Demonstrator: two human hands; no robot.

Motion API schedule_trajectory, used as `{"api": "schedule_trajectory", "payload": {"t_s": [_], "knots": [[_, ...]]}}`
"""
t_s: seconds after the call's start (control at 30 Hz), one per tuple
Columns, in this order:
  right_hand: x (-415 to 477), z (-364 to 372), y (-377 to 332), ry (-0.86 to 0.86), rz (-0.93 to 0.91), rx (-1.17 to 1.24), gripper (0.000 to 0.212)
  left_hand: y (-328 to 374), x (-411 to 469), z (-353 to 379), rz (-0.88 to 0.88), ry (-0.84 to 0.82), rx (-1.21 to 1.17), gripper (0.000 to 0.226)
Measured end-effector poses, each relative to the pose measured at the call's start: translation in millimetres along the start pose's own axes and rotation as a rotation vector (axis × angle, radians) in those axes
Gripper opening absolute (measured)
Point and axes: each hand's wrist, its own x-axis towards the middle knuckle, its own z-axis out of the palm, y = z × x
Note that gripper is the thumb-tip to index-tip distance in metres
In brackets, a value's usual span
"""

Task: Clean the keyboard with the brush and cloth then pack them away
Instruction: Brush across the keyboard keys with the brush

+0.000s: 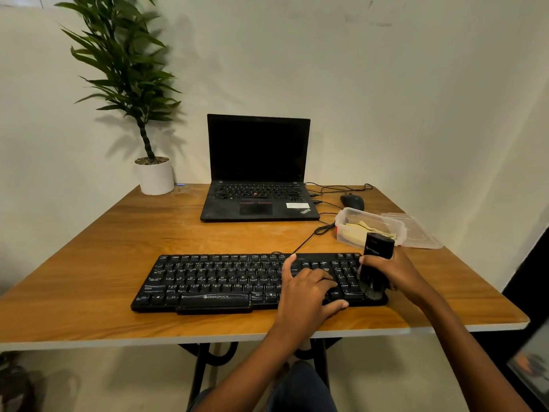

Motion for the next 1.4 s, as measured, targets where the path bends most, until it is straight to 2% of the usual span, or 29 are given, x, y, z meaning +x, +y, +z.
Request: {"api": "schedule_trajectory", "payload": {"t_s": [0.13,0.2,0.3,0.47,0.53,0.67,0.83,0.97,1.03,1.13,1.23,1.33,1.4], "knots": [[2.1,-1.3,-1.1,0.131,-0.045,-0.050,0.033,-0.1,0.9,0.8,-0.002,0.003,-0.005,0.047],[-3.8,1.2,2.0,0.114,-0.053,-0.009,0.021,-0.3,1.0,1.4,-0.002,0.002,-0.004,0.047],[-13.8,-2.6,10.5,0.065,-0.029,0.046,0.019,-0.5,0.7,1.2,0.006,0.009,-0.005,0.047],[-23.2,0.9,18.0,0.267,-0.033,0.111,0.015,-1.4,2.5,-1.0,-0.001,0.005,-0.005,0.047],[-25.0,4.1,20.4,0.249,-0.048,0.073,0.021,-1.4,2.4,-1.0,-0.007,0.003,-0.003,0.048],[-3.5,2.3,16.4,0.265,-0.067,-0.057,0.015,-0.4,2.6,0.4,-0.013,-0.015,0.007,0.048],[51.5,22.5,1.5,0.282,-0.171,-0.241,0.031,-0.6,3.6,-0.5,-0.013,-0.022,0.005,0.046],[61.0,32.9,-2.4,0.302,-0.153,-0.261,0.041,-1.1,1.6,0.0,-0.004,-0.024,0.003,0.045],[46.8,31.0,1.1,0.319,-0.116,-0.239,0.036,-1.1,1.8,-0.5,-0.006,-0.028,0.015,0.045],[9.3,19.8,8.2,0.309,-0.054,-0.074,0.013,-0.3,2.0,-0.9,-0.007,-0.033,0.023,0.047],[-23.9,6.5,15.3,0.258,-0.038,0.000,0.016,1.0,1.6,-0.5,-0.003,-0.033,0.026,0.047],[-23.5,-0.3,10.6,0.191,-0.035,-0.059,0.019,0.7,3.1,-1.5,-0.005,-0.029,0.023,0.047],[-6.9,0.5,0.7,0.237,-0.042,-0.049,0.014,-0.2,3.6,-1.9,-0.009,-0.027,0.017,0.047]]}}
